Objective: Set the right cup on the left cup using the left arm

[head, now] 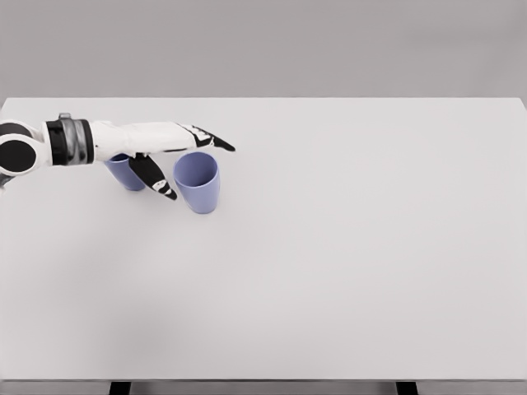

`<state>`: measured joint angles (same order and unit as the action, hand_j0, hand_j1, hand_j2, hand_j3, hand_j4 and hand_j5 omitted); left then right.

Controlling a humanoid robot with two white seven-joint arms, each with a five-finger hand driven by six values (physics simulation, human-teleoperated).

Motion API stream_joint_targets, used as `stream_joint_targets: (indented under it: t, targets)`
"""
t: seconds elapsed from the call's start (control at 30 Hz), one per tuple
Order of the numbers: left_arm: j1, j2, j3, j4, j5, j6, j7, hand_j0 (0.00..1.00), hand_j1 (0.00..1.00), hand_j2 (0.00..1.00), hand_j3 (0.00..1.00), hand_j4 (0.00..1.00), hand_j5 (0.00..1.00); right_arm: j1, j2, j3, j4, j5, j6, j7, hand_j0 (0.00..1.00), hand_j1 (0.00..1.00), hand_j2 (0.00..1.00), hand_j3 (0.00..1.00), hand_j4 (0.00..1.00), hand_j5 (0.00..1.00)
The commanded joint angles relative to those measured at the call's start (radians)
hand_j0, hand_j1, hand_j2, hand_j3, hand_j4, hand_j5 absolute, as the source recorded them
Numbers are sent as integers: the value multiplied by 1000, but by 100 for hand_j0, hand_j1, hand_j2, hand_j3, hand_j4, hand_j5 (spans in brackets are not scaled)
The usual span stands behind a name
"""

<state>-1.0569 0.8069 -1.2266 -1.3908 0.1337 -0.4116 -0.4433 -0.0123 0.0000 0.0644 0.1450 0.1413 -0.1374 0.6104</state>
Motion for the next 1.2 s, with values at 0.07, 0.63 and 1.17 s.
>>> stream_joint_targets:
  t: [0.07, 0.63, 1.17]
  targets:
    - [2, -3, 1, 18, 4, 2, 18, 100, 100, 100, 100, 100, 100, 0, 0, 0, 1, 1, -1, 0, 100, 100, 100, 100, 100, 100]
    - [21, -23, 1, 23, -23, 4, 23, 100, 100, 100, 100, 100, 100, 0, 0, 0, 1, 1, -1, 0, 100, 100, 100, 100, 100, 100]
    - [54, -17, 2, 30, -23, 5, 46, 68, 68, 68, 68, 68, 68, 0, 0, 0, 1, 1, -1, 0, 100, 100, 100, 100, 100, 100]
